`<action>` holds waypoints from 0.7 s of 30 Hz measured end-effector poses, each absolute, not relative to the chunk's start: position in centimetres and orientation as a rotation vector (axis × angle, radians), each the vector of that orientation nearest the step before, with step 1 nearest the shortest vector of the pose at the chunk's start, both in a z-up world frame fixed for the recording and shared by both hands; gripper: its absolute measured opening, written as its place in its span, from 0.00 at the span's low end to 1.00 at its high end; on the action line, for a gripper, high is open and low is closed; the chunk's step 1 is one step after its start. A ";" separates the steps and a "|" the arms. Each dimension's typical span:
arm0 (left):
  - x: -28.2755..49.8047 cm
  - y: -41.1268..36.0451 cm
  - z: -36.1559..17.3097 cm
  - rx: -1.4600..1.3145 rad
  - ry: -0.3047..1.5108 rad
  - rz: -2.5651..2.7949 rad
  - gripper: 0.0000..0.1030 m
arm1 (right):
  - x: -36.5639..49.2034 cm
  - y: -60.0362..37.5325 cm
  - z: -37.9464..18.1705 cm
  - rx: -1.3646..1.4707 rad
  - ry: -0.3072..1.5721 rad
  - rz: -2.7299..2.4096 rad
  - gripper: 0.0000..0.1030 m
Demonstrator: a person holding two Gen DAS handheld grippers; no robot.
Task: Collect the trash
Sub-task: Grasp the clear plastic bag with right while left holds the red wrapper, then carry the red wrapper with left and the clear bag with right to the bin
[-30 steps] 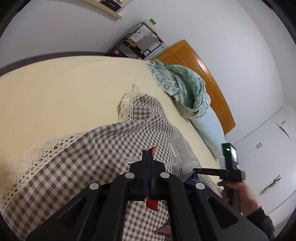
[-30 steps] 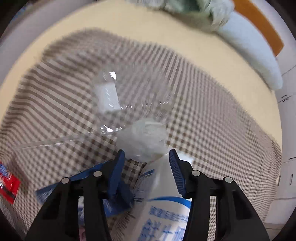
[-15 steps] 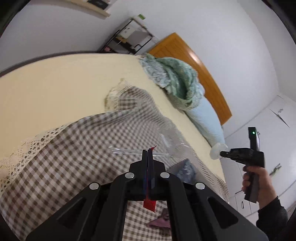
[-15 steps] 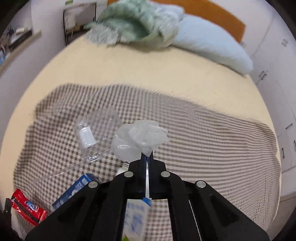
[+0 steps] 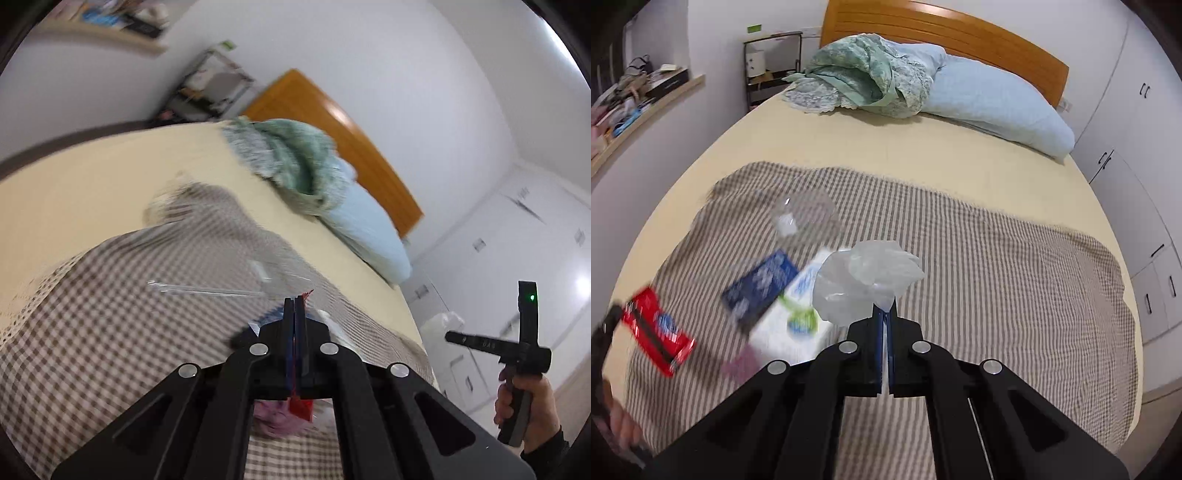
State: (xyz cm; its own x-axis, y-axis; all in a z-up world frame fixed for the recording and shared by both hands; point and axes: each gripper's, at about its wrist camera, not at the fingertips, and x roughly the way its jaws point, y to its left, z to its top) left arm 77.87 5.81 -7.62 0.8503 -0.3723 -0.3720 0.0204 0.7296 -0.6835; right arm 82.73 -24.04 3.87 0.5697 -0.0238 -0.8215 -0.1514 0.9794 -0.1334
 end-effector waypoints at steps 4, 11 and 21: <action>74.0 0.5 -5.3 -0.653 0.521 -0.341 0.00 | 74.4 -28.3 3.7 -0.137 0.964 0.074 0.01; 63.7 -10.3 -6.9 -0.550 0.678 -0.564 0.00 | 53.2 -39.6 -0.7 -0.046 1.022 -0.031 0.02; 51.0 -25.8 -10.2 -0.314 0.869 -0.874 0.00 | 29.7 -51.2 -24.8 0.302 1.350 -0.287 0.02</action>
State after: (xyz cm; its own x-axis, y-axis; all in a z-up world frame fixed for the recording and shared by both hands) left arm 51.02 -25.84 -10.19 0.3373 -0.7758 -0.5333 0.5374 0.6238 -0.5675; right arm 29.74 -51.25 -24.79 0.1958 -0.0283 -0.9802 0.3726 0.9268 0.0477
